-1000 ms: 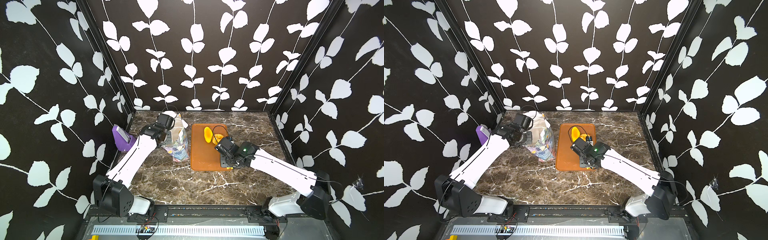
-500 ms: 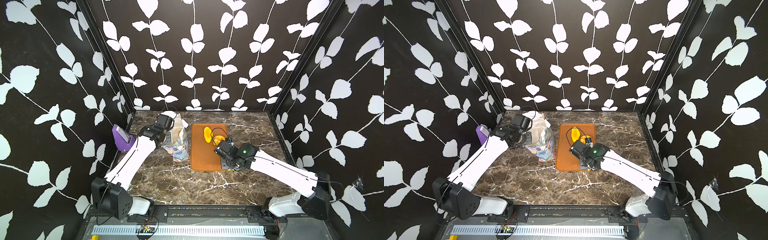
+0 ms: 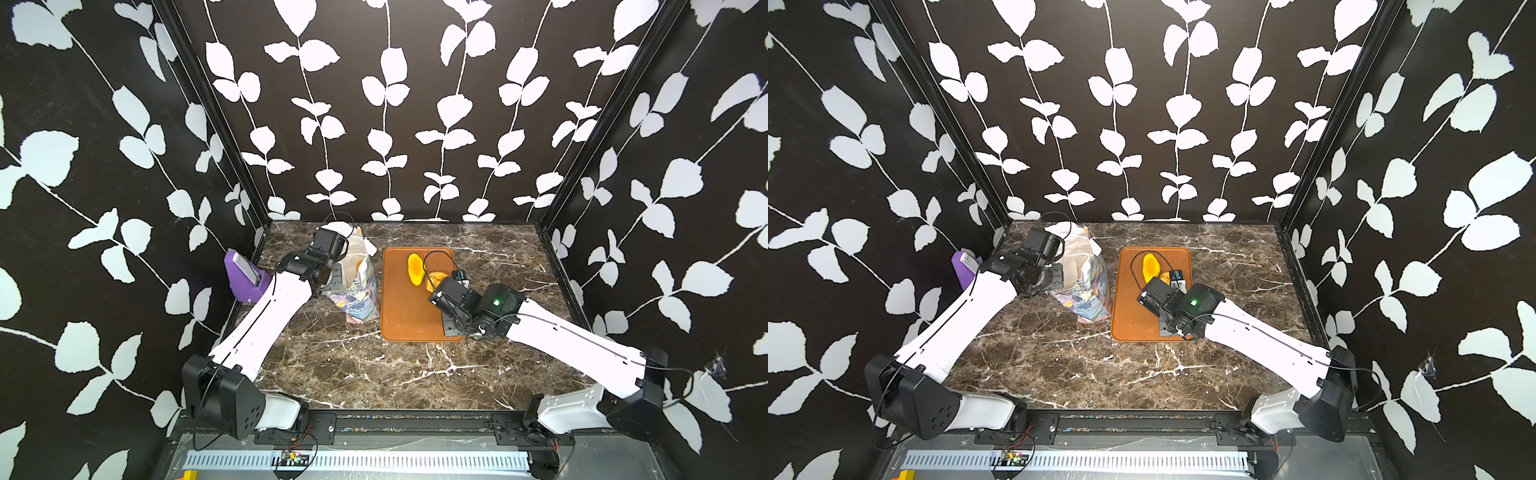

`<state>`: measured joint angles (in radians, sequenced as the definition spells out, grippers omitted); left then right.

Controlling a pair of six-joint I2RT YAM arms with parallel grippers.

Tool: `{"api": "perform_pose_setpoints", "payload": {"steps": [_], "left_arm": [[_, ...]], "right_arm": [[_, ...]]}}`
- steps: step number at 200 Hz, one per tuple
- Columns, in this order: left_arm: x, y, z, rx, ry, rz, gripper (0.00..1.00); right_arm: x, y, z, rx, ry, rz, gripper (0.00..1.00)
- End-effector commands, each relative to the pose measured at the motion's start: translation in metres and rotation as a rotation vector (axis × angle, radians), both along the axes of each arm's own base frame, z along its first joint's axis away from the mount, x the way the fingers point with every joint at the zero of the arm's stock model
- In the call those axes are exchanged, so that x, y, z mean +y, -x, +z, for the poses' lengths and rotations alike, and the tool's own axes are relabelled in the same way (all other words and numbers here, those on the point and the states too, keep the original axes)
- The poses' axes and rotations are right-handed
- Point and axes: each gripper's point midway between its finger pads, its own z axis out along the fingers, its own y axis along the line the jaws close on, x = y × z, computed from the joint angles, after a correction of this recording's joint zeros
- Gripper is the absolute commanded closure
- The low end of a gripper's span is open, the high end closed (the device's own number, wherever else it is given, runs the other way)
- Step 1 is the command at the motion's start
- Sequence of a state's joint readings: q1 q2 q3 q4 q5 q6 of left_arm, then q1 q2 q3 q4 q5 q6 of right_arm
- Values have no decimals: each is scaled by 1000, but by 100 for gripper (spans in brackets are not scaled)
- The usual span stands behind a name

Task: Pack bread into a paper bag
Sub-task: Pick up the fake bread from the plate, then place the fake bread in the paper bag.

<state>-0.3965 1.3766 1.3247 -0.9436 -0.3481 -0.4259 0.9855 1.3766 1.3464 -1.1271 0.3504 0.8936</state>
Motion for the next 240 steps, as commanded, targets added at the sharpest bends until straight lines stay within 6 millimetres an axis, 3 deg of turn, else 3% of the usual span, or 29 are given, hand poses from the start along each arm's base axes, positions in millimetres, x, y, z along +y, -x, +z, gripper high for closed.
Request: {"api": "perform_pose_setpoints", "payload": {"steps": [1, 68, 99, 169, 218, 240], "left_arm": [[1, 8, 0, 10, 10, -5, 100], [1, 8, -3, 17, 7, -9, 100], [1, 9, -3, 17, 4, -7, 100], [0, 8, -4, 20, 9, -9, 100], [0, 8, -6, 25, 6, -8, 100], [2, 9, -6, 25, 0, -6, 100]], "right_arm": [[-2, -7, 37, -107, -46, -12, 100], [8, -9, 46, -119, -49, 14, 100], [14, -7, 60, -139, -49, 41, 100], [35, -1, 126, -241, -87, 131, 100], [68, -4, 180, -328, -112, 230, 100], [93, -6, 193, -351, -104, 282, 100]]}}
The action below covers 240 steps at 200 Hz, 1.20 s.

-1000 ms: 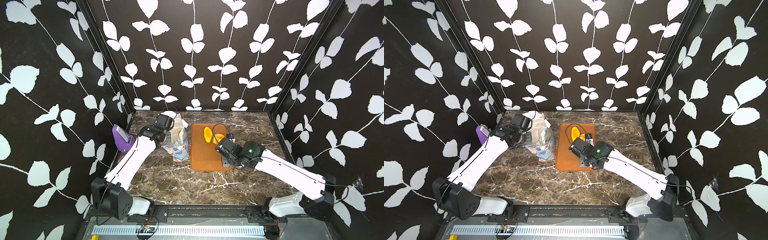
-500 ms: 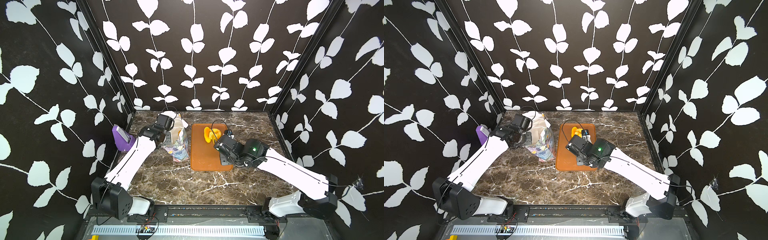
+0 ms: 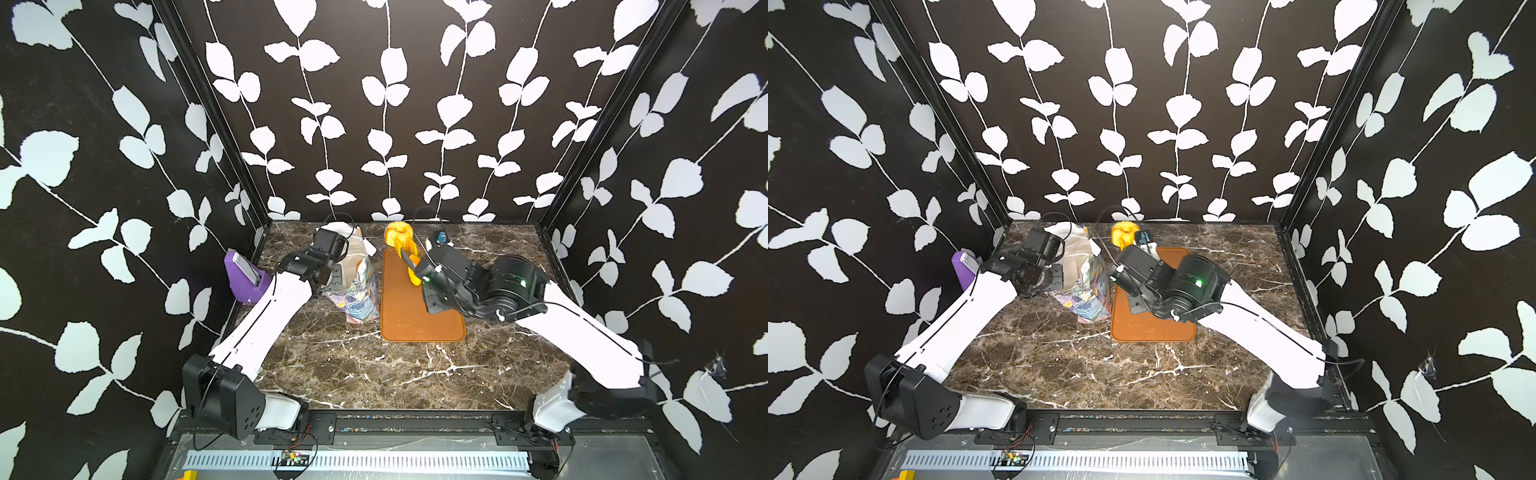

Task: Pack bread into a paper bag
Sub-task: Place the fake bread in the paper bag.

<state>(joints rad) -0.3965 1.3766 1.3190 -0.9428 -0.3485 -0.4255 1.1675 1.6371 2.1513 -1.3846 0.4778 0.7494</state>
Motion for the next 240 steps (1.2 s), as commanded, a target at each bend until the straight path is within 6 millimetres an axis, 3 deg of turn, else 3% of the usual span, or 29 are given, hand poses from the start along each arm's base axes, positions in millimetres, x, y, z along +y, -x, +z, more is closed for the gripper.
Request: {"api": "perform_pose_setpoints", "payload": {"steps": [1, 29, 73, 137, 206, 240], "left_arm": [[1, 8, -5, 21, 3, -7, 100], [1, 9, -5, 22, 4, -6, 100], [1, 9, -5, 23, 7, -8, 100], [0, 7, -1, 17, 6, -11, 100], [1, 7, 1, 13, 4, -11, 100], [1, 7, 1, 14, 0, -11, 100]], "right_arm": [[12, -4, 32, -98, 3, 38, 100], [33, -1, 49, -125, -15, 92, 100], [50, 10, 54, -132, -56, 144, 100], [64, 23, 50, -118, -87, 195, 100], [83, 31, 33, -71, -87, 230, 100], [80, 31, 37, -90, -85, 221, 100]]}}
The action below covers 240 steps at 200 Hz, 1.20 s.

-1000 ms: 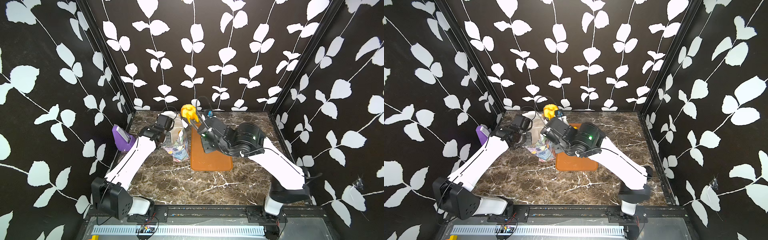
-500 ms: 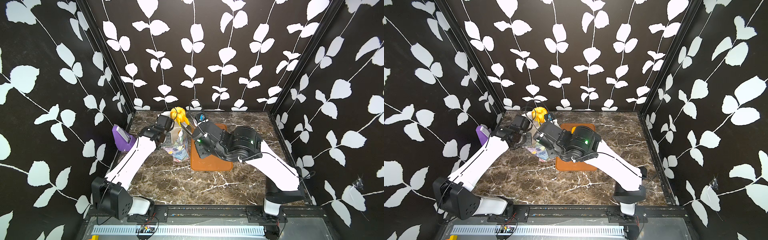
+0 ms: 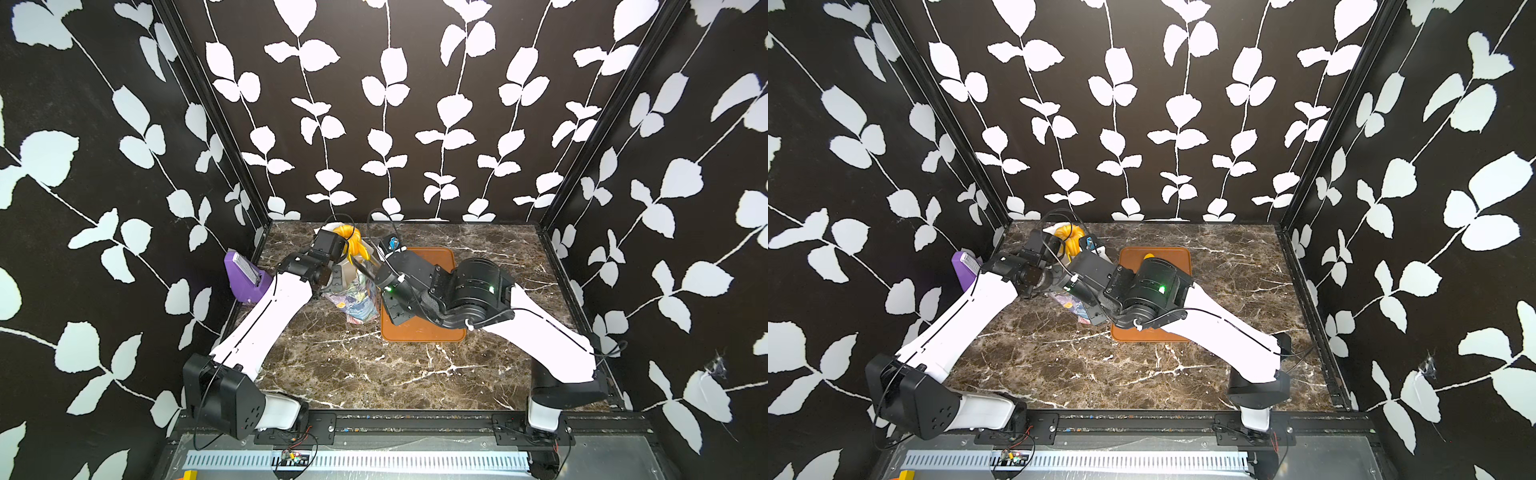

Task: Pack bread into a paper bag
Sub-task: Place the fake bread in the paper bag.

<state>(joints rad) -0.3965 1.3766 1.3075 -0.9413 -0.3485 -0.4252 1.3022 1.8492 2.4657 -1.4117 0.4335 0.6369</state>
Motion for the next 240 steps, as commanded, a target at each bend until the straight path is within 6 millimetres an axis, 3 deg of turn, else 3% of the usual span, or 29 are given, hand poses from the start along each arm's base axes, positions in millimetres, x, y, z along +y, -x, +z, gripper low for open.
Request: {"api": "perform_pose_setpoints", "payload": {"steps": [1, 40, 89, 108, 173, 240], "left_arm": [[1, 6, 5, 4, 5, -10, 100], [4, 8, 17, -33, 11, -1, 100], [16, 18, 67, -201, 23, 1, 100], [18, 22, 77, -224, 19, -5, 100], [14, 25, 63, -183, 31, -24, 100], [14, 24, 62, -180, 32, -21, 100]], "right_arm": [[1, -2, 21, -53, -79, -19, 100], [7, -5, 29, -83, -99, -6, 100], [21, -7, 25, -80, -95, 15, 100], [25, -7, 24, -78, -99, 21, 100], [36, -5, 7, -40, -83, 38, 100], [46, 6, -48, 94, 0, 45, 100]]}}
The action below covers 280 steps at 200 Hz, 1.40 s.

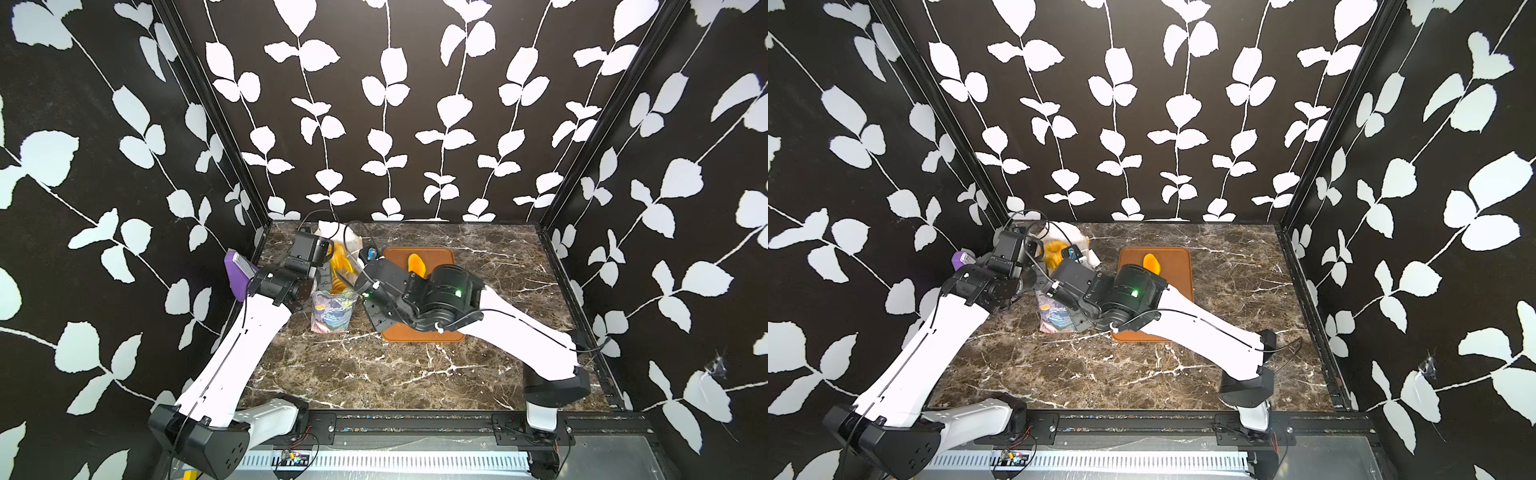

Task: Pack bread into a paper bag
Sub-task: Place the fake bread in the paper bag.

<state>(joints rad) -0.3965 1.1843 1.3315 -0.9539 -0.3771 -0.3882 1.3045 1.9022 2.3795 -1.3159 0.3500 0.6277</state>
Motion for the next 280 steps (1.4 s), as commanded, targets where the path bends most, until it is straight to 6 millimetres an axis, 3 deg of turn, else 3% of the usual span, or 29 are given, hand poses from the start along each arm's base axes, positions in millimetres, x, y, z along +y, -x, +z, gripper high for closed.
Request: {"api": "perform_pose_setpoints", "payload": {"steps": [1, 45, 121, 182, 265, 272, 280], "left_arm": [[0, 3, -3, 12, -3, -8, 100], [-1, 3, -5, 16, -1, -9, 100], [-2, 1, -10, 29, -3, -10, 100], [-1, 1, -11, 32, -9, -8, 100], [-1, 2, -14, 41, -10, -9, 100], [-1, 2, -14, 41, -9, -8, 100], [-1, 2, -15, 42, -10, -8, 100]], "right_arm": [[9, 1, -8, 23, -29, -17, 100], [6, 0, -6, 10, -50, -28, 100], [4, -4, -2, -7, -50, -44, 65], [2, -6, 4, -25, -63, -50, 53], [1, -6, 4, -25, -62, -53, 52], [1, -6, 5, -26, -63, -52, 56], [0, -7, 5, -27, -66, -54, 70]]}}
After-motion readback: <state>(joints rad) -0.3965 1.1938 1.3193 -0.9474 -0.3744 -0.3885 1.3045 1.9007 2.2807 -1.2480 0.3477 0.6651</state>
